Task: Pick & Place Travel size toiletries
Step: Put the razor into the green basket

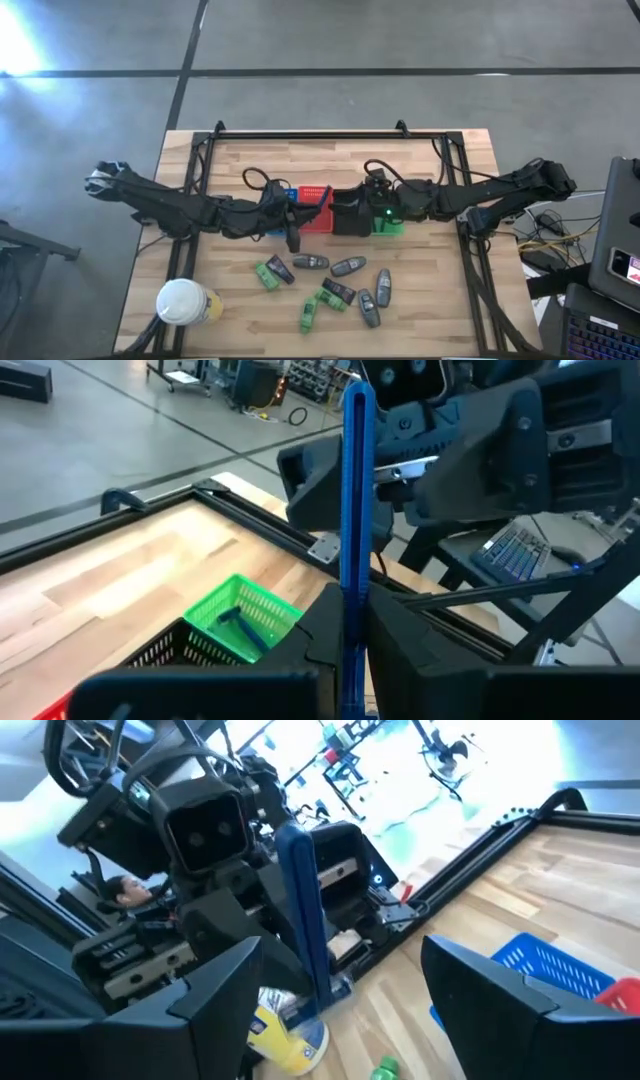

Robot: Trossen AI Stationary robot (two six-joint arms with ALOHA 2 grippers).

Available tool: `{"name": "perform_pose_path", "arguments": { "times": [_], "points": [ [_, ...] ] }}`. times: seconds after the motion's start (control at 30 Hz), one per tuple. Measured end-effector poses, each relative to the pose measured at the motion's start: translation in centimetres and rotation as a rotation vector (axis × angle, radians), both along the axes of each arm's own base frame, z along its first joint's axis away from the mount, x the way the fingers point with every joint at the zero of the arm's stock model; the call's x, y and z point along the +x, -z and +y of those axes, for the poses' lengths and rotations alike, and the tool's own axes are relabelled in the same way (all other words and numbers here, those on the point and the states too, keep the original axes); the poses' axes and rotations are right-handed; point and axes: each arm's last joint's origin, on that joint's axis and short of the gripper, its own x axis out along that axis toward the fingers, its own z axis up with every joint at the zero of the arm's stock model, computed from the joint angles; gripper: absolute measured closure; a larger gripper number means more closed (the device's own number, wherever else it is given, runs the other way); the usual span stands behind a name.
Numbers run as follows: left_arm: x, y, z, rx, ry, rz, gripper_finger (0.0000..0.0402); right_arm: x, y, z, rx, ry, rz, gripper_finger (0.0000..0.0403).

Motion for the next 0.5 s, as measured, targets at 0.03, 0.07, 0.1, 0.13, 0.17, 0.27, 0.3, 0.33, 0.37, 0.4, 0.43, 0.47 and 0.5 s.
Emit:
{"name": "perform_pose_path", "arguments": {
  "times": [0.03,0.07,0.1,0.13,0.17,0.27,0.3,0.33,0.37,0.4,0.43,0.47,0.5],
  "points": [
    [0.0,0.0,0.0,-0.001,0.001,-0.004,0.0374,0.0,0.0,0.0,-0.001,0.0,-0.002,0.014],
    [0.1,-0.1,0.0,0.003,0.001,-0.008,0.0374,0.0,0.0,0.0,0.001,0.0,-0.002,0.0144],
    [0.1,-0.2,0.1,0.009,0.001,-0.014,0.0374,0.1,0.0,0.0,0.002,0.0,0.0,0.0147],
    [0.1,-0.3,0.1,0.012,0.006,-0.026,0.0374,0.1,0.2,0.0,0.002,0.0,0.003,0.0151],
    [0.2,-0.4,0.1,0.011,0.019,-0.04,0.0374,0.2,0.2,0.0,0.004,0.0,0.006,0.0154],
    [0.3,-0.4,0.2,0.013,0.037,-0.044,0.0374,0.2,0.3,0.0,0.003,0.0,0.011,0.0161],
    [0.5,-0.3,0.2,0.014,0.035,-0.041,0.0374,0.2,0.3,0.0,0.002,0.0,0.006,0.0163],
    [0.6,-0.2,0.2,0.015,0.038,-0.037,0.0374,0.2,0.2,0.0,0.0,0.0,0.003,0.0164],
    [0.8,0.0,0.1,0.015,0.042,-0.032,0.0374,0.2,0.2,0.0,0.0,0.0,0.0,0.0165],
    [1.0,0.2,0.0,0.012,0.048,-0.031,0.0374,0.2,0.2,0.0,-0.002,0.0,0.001,0.0165],
    [1.3,0.4,-0.1,0.008,0.056,-0.038,0.0374,0.2,0.2,0.0,-0.002,0.0,0.001,0.0164],
    [1.6,0.5,-0.2,0.006,0.061,-0.042,0.0374,0.2,0.2,0.0,-0.002,0.0,0.001,0.0163],
    [1.9,0.8,-0.3,0.008,0.061,-0.036,0.0374,0.2,0.2,0.0,0.002,0.0,0.001,0.0161]
  ]
}}
